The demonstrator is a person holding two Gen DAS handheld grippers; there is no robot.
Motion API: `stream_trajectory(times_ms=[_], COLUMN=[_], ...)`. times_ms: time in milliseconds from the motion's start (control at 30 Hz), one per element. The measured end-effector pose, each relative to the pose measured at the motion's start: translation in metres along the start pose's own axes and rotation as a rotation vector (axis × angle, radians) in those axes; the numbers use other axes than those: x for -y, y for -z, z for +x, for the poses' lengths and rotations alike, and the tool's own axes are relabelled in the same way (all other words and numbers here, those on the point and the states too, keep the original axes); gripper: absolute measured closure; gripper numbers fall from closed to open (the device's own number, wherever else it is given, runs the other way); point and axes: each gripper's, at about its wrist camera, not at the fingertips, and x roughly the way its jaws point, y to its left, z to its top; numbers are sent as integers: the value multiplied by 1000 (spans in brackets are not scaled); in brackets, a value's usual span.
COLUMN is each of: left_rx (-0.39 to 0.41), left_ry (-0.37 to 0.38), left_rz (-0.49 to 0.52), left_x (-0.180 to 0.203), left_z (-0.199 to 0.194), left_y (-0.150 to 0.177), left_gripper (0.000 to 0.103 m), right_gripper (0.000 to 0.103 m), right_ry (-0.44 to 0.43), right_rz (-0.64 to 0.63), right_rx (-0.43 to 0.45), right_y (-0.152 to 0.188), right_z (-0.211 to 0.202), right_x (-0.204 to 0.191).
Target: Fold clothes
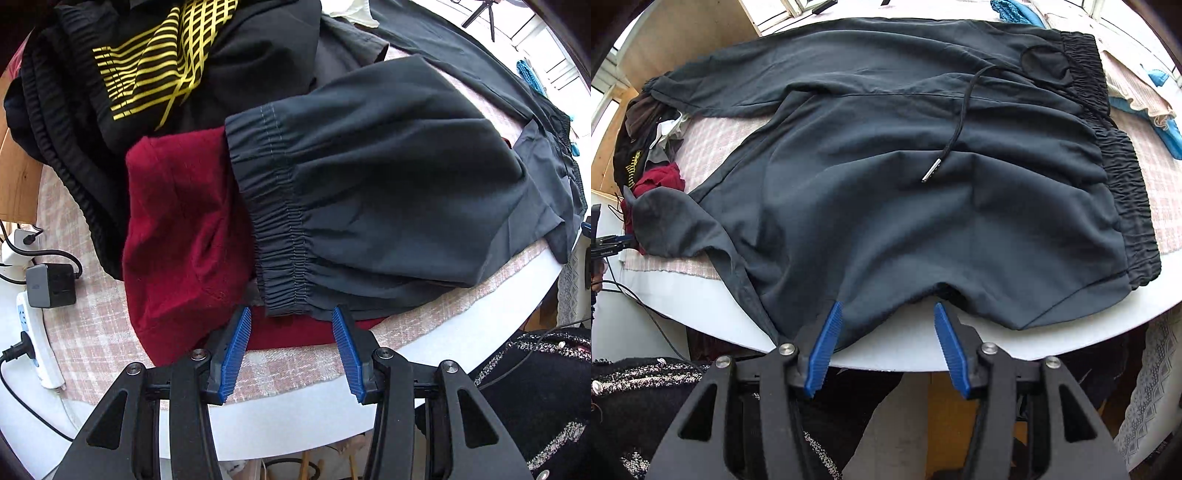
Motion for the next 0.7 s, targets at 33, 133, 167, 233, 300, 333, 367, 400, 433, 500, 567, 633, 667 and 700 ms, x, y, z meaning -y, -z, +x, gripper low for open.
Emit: stream_trajectory(times_ms=[33,133,167,233,300,333,367,400,433,500,567,633,667,700], left_rx=[0,12,22,42,59,65,71,77,92,133,179,235,257,278], left_ry=[4,32,44,69,101,118,136,153,168,194,209,192,168,140], left_rz=[-4,-28,-35,-37,-38,-49,-61,-73,-96,-156,-207,-238,-243,-239], left_x=[-1,-6,-6,-3,-1,-2,-3,-5,-9,-20,-30,-37,-38,-38], left_z=[4,14,16,16,11,7,3,-2,-11,-34,-61,-96,-113,-129], left_y=[1,0,0,0,2,5,8,11,16,27,39,52,57,61], left_gripper=[59,59,60,65,82,94,95,95,96,96,96,96,96,96], right_gripper=[51,51,51,51,51,51,51,51,51,51,51,51,51,51], right_ry=[5,-4,-3,0,6,6,9,11,16,23,28,46,55,64], right_rz=[4,-15,-24,-41,-54,-63,-71,-80,-85,-91,-95,-54,-26,2], right_rx=[-6,-6,-5,-4,-7,-8,-11,-13,-17,-24,-30,-8,7,22], right_y=[2,1,0,-2,-3,-2,-1,-1,1,3,6,8,9,10], right_z=[1,-1,-1,-2,-3,-3,-3,-3,-2,-1,0,-1,-3,-4], right_x=[-1,-8,-11,-17,-21,-22,-23,-24,-25,-25,-24,-13,-6,1])
